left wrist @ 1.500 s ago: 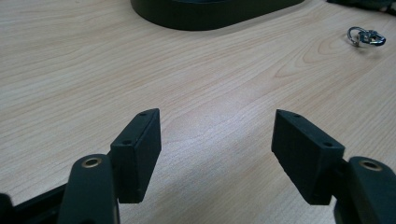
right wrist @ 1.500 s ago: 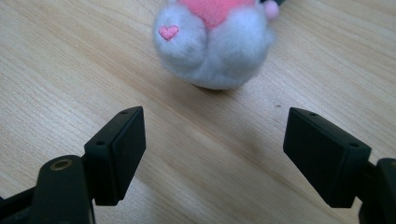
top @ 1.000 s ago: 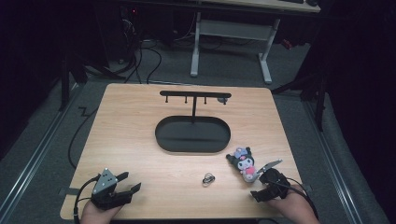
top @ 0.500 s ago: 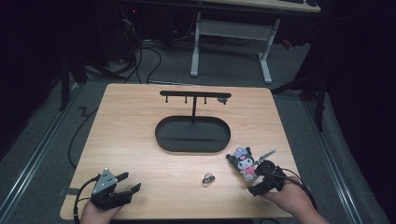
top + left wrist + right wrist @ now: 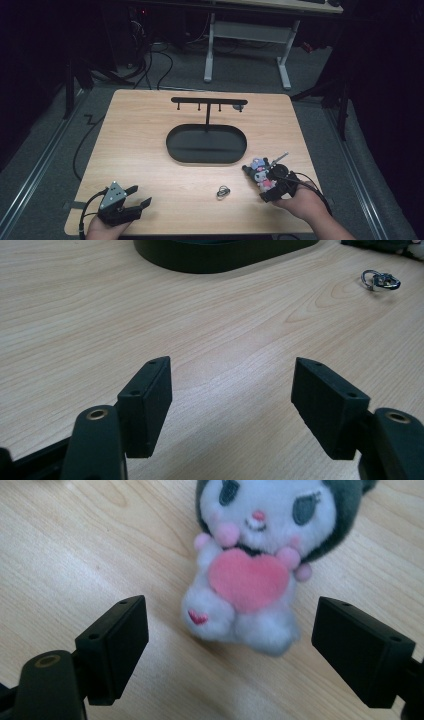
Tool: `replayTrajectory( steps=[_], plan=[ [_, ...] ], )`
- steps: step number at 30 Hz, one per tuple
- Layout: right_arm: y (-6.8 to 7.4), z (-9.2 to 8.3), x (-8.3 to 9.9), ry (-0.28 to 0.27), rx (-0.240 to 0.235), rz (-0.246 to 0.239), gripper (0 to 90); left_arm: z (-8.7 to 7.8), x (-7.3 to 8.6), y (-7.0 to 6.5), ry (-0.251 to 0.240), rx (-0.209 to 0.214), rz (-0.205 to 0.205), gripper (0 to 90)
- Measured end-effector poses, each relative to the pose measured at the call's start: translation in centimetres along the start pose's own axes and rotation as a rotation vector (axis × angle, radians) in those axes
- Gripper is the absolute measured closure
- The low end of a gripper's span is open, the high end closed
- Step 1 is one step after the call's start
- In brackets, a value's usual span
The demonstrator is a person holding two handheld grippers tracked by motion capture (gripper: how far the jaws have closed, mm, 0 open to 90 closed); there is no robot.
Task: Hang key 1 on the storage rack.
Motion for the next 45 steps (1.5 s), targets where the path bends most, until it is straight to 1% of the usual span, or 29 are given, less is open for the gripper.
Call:
replayTrajectory(
  steps=[1,3,5,8,10,12,13,14,15,16,17,18,19,23,25,29,32,33,36,39,41,44,45],
  plan=[
    [0.1,0.3,-0.3,0.009,-0.006,-0.011,15.6,-0.1,0.0,0.1,0.0,-0.002,0.0,33.3],
    [0.1,0.4,-0.4,0.016,-0.008,-0.017,15.6,-0.2,0.0,0.3,-0.008,-0.006,-0.009,33.3],
    [0.2,0.6,-0.7,0.026,-0.01,-0.014,16.4,-0.3,-0.1,0.4,-0.011,-0.005,-0.017,33.3],
    [0.1,0.6,-1.2,0.02,-0.008,-0.01,18.1,-0.2,-0.1,0.4,-0.008,-0.005,-0.01,33.3],
    [0.1,0.7,-1.5,0.02,-0.017,0.009,18.9,-0.2,0.0,0.3,-0.007,-0.001,-0.012,33.3],
    [0.0,0.9,-1.6,0.019,-0.012,0.019,20.1,-0.2,0.0,0.3,-0.005,-0.002,-0.003,33.3],
    [-0.1,1.0,-1.6,0.032,-0.005,0.026,20.8,-0.1,-0.1,0.4,-0.004,-0.002,-0.002,33.4],
    [-0.2,1.2,-1.5,0.032,-0.002,0.027,22.3,-0.1,-0.1,0.4,-0.005,-0.001,-0.003,33.4],
    [-0.5,1.4,-1.4,0.04,-0.002,0.055,25.3,-0.1,-0.1,0.4,-0.004,-0.001,-0.003,33.3],
    [-0.7,1.5,-1.3,0.047,-0.008,0.075,26.4,-0.1,-0.1,0.5,-0.005,-0.002,-0.004,33.4],
    [-0.7,1.5,-1.3,0.047,-0.008,0.075,26.4,-0.1,-0.1,0.5,-0.005,-0.002,-0.004,33.4],
    [-0.8,1.7,-1.3,0.047,-0.014,0.091,26.6,-0.2,-0.1,0.5,-0.005,-0.002,-0.004,33.4],
    [-0.9,1.9,-1.2,0.052,-0.022,0.1,28.9,-0.2,-0.2,0.5,-0.005,0.0,-0.003,33.4],
    [-1.0,1.9,-1.2,0.062,-0.014,0.098,31.2,-0.2,-0.2,0.4,-0.008,-0.001,-0.003,33.4],
    [-1.1,2.0,-1.2,0.057,-0.014,0.11,33.1,-0.2,-0.2,0.3,-0.005,-0.002,0.001,33.4],
    [-1.2,2.4,-1.2,0.05,-0.015,0.097,34.9,-0.2,-0.1,0.3,-0.002,-0.001,0.003,33.5],
    [-1.4,2.3,-1.1,0.046,-0.021,0.102,39.5,-0.2,0.0,0.4,-0.003,-0.003,0.003,33.5],
    [-1.6,2.1,-1.0,0.044,-0.021,0.098,42.6,-0.2,-0.1,0.4,-0.003,-0.001,0.001,33.5],
    [-1.9,1.8,-1.1,0.047,-0.026,0.102,43.9,-0.1,-0.2,0.4,-0.004,-0.001,-0.002,33.5],
    [-1.8,1.9,-1.2,0.052,-0.025,0.101,43.8,0.0,-0.1,0.3,-0.001,0.001,0.002,33.5],
    [-1.8,2.1,-1.2,0.053,-0.024,0.093,43.3,0.0,-0.1,0.2,0.002,0.001,0.01,33.5],
    [-1.7,2.3,-1.3,0.053,-0.026,0.094,43.4,-0.1,0.0,0.3,0.004,0.001,0.005,33.6],
    [-1.8,2.3,-1.3,0.049,-0.038,0.102,43.2,-0.2,0.0,0.4,0.0,-0.002,0.003,33.5]
  ],
)
Point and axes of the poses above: each handheld gripper's, and its own axes: z roughly forward along the jaws, x roughly out of its underside, y roughly to its left, the point moved 4 cm from there along z, roughly forward along the jaws, and after that the axes turned 5 degrees about -z, right-handed, at the moved point
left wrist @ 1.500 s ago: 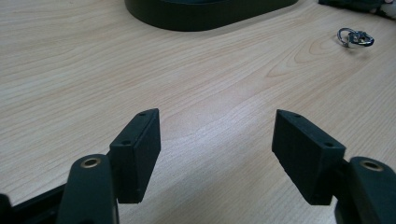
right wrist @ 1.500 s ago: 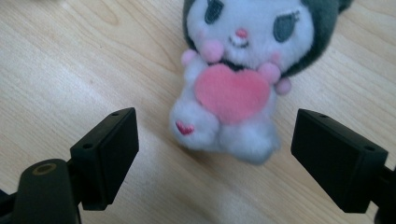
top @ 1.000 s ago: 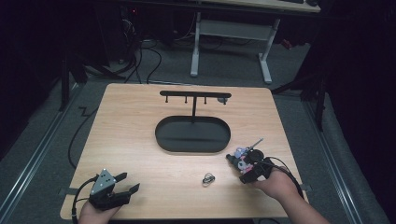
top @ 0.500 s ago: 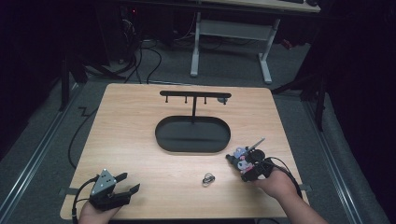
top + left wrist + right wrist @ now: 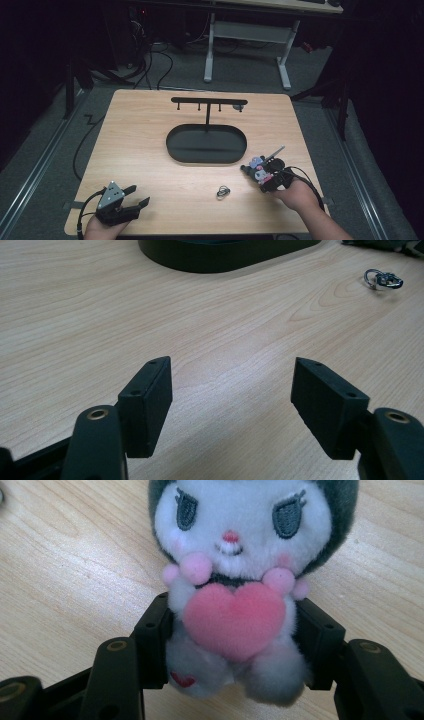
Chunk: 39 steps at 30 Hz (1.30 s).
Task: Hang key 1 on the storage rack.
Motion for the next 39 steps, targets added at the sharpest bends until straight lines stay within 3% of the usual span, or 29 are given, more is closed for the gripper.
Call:
replayTrajectory(
  steps=[11,13,15,20,21,24,32,39],
  plan=[
    [-0.2,0.3,0.0,0.003,0.002,-0.013,46.9,0.3,0.0,-0.1,0.005,0.006,0.005,33.5],
    [-0.1,0.0,0.1,0.003,0.005,0.007,48.0,0.2,0.0,0.0,0.006,0.005,0.003,33.5],
    [-0.1,-0.2,0.2,0.003,0.005,-0.012,48.5,0.2,-0.1,0.0,0.003,0.005,0.0,33.6],
    [0.0,-1.9,0.2,-0.008,0.016,-0.01,49.4,0.4,-0.2,-0.2,0.007,0.009,0.007,33.6],
    [-0.1,-2.4,0.2,-0.023,0.009,-0.033,49.4,0.4,-0.1,-0.3,0.009,0.009,0.009,33.6],
    [-0.2,-3.5,0.1,-0.047,-0.004,-0.019,49.3,0.4,-0.1,-0.3,0.01,0.006,0.012,33.5],
    [-0.2,-5.1,-0.1,-0.067,-0.018,-0.02,49.3,0.4,-0.2,0.1,0.001,-0.003,-0.006,33.3],
    [0.0,-5.9,-0.5,-0.08,-0.049,-0.009,49.2,0.4,0.0,0.1,0.012,-0.009,0.006,32.8]
  ],
)
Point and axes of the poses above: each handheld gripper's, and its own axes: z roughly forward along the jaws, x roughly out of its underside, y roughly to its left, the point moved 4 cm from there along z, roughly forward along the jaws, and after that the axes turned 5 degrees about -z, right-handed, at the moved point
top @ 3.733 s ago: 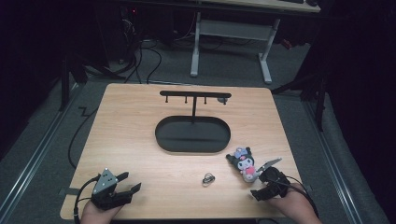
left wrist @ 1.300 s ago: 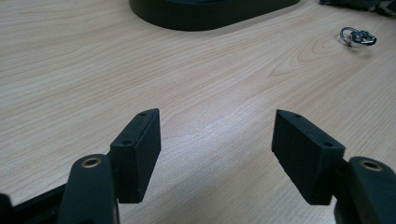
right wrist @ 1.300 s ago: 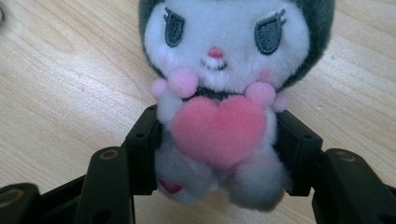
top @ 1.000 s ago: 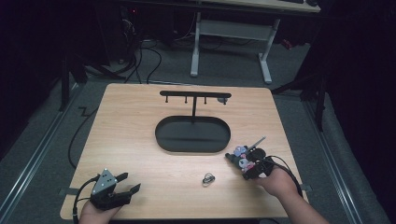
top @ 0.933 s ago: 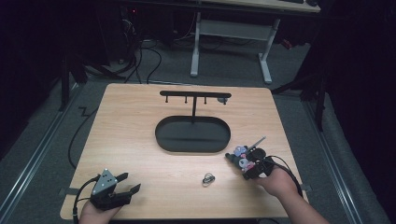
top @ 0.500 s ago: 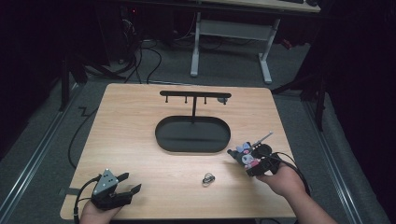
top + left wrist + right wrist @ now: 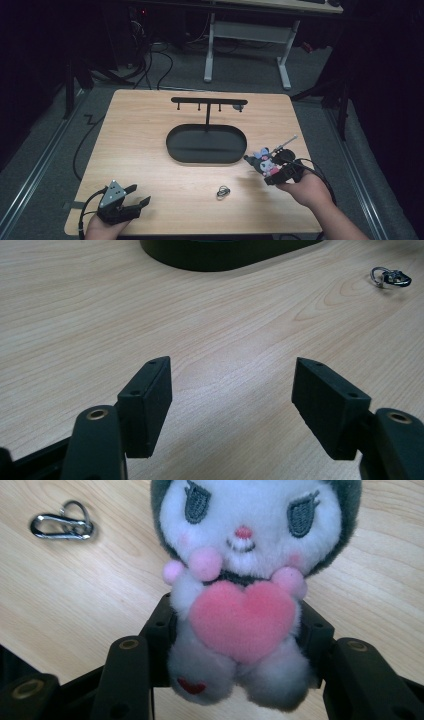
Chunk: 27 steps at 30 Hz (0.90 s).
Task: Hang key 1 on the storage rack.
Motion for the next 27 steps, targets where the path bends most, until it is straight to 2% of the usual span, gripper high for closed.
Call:
replayTrajectory(
  steps=[4,12,15,19,23,27],
  plan=[
    [0.2,-0.1,-0.3,0.009,0.001,-0.008,49.2,-0.2,-0.1,0.1,-0.01,0.001,-0.013,32.7],
    [0.5,-0.8,-1.3,-0.009,-0.006,-0.017,49.2,-0.2,0.1,0.0,-0.005,0.004,-0.007,32.8],
    [0.6,-0.8,-1.5,-0.007,-0.014,-0.005,49.2,-0.3,0.0,0.1,-0.008,0.005,-0.011,32.8],
    [0.6,-1.3,-2.2,-0.027,-0.015,-0.005,49.2,0.1,-0.2,0.0,-0.005,0.018,-0.018,32.7],
    [0.6,-1.7,-2.6,-0.04,-0.019,-0.006,49.2,0.2,0.0,-0.3,0.003,0.024,0.004,32.6],
    [0.6,-2.2,-3.2,-0.056,-0.018,-0.013,49.2,-0.1,0.0,-0.1,-0.006,0.023,-0.008,32.7]
  ],
)
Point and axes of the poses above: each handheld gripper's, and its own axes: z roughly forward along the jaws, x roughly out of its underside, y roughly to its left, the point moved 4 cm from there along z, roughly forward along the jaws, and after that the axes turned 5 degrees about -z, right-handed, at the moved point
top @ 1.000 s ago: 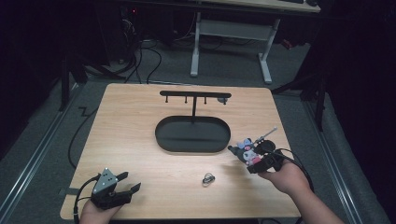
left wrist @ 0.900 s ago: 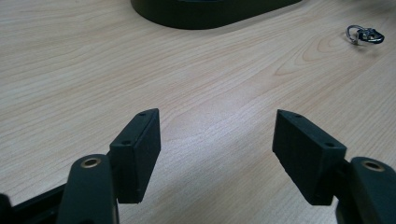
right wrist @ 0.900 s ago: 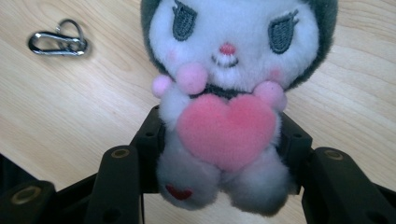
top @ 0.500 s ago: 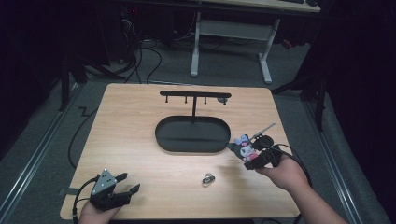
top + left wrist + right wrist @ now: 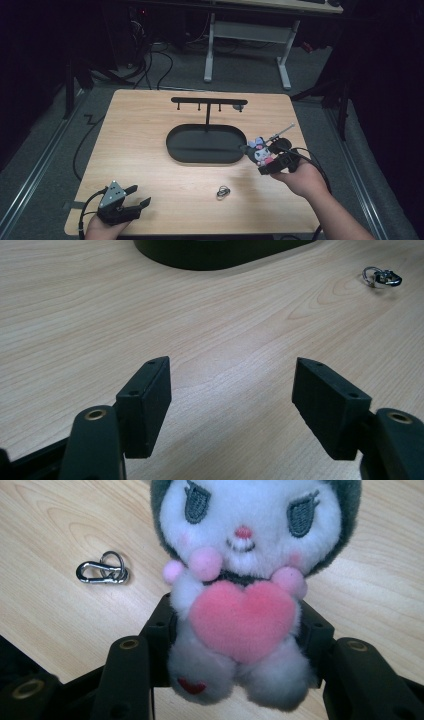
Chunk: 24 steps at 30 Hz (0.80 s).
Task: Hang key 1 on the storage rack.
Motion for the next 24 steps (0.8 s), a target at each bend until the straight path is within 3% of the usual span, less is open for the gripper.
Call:
replayTrajectory(
  steps=[15,24],
  plan=[
    [-0.1,-1.1,-1.7,-0.023,-0.003,0.004,49.4,0.2,-0.1,-0.4,0.002,0.013,0.01,32.7],
    [0.2,-2.1,-3.1,-0.028,-0.009,-0.022,49.4,0.2,0.0,-0.1,0.003,0.004,0.009,32.8]
  ],
)
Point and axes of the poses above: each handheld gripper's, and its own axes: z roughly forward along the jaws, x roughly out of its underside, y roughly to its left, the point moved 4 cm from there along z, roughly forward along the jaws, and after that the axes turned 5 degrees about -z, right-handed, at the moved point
